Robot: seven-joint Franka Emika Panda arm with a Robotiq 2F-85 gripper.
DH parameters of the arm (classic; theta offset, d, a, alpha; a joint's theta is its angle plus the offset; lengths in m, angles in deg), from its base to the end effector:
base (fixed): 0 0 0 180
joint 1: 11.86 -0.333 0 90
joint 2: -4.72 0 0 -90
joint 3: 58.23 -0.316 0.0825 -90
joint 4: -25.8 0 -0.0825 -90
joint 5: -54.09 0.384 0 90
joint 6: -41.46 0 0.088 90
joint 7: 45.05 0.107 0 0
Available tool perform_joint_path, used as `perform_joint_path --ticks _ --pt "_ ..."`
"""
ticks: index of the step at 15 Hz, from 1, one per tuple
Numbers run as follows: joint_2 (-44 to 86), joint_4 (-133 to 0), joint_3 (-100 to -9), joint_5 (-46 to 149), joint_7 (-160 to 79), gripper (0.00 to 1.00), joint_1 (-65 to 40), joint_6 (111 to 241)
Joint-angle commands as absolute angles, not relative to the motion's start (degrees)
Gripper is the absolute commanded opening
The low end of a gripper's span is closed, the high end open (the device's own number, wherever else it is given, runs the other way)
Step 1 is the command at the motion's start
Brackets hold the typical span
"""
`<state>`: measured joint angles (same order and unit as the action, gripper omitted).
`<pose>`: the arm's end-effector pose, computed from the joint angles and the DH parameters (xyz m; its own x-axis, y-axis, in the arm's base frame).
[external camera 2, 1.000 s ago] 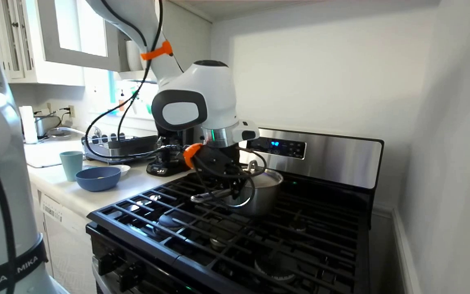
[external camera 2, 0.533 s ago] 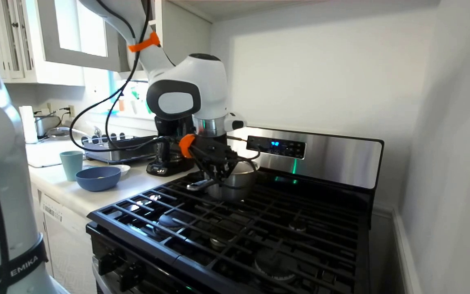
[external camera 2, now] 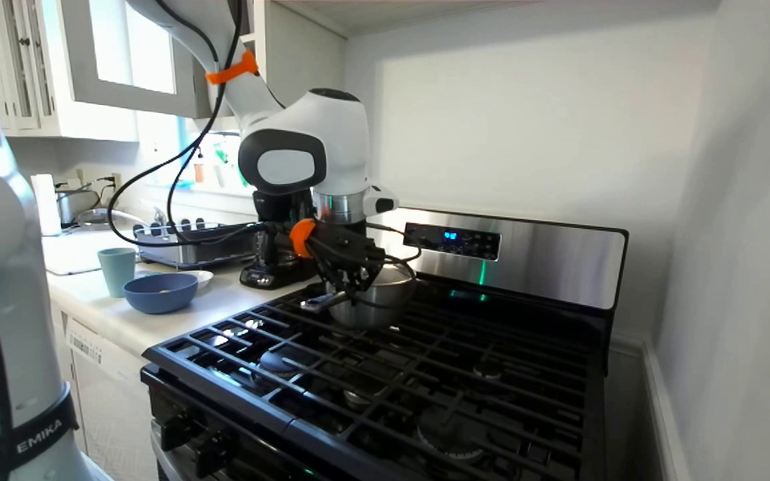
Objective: Pick up the silver pot and put it on the top left cooker on the hob of the stove
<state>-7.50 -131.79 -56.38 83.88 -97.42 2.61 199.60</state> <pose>0.3828 -0.1332 0.3020 0.9364 0.1470 0.3187 0.1743 -0.9829 -0.0587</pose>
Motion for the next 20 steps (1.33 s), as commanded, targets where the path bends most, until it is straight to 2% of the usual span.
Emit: perform_joint_path --ticks 1,6,7,20 --pt "-7.5 -131.8 -56.4 83.9 -97.4 0.26 2.6 199.6" --pt "-7.5 -131.8 -56.4 83.9 -97.4 0.26 2.6 199.6" --pt "-7.5 -131.8 -57.0 83.5 -97.3 0.06 2.3 199.9" --pt "-4.9 -130.9 -66.1 82.9 -95.5 0.06 -2.2 205.1"
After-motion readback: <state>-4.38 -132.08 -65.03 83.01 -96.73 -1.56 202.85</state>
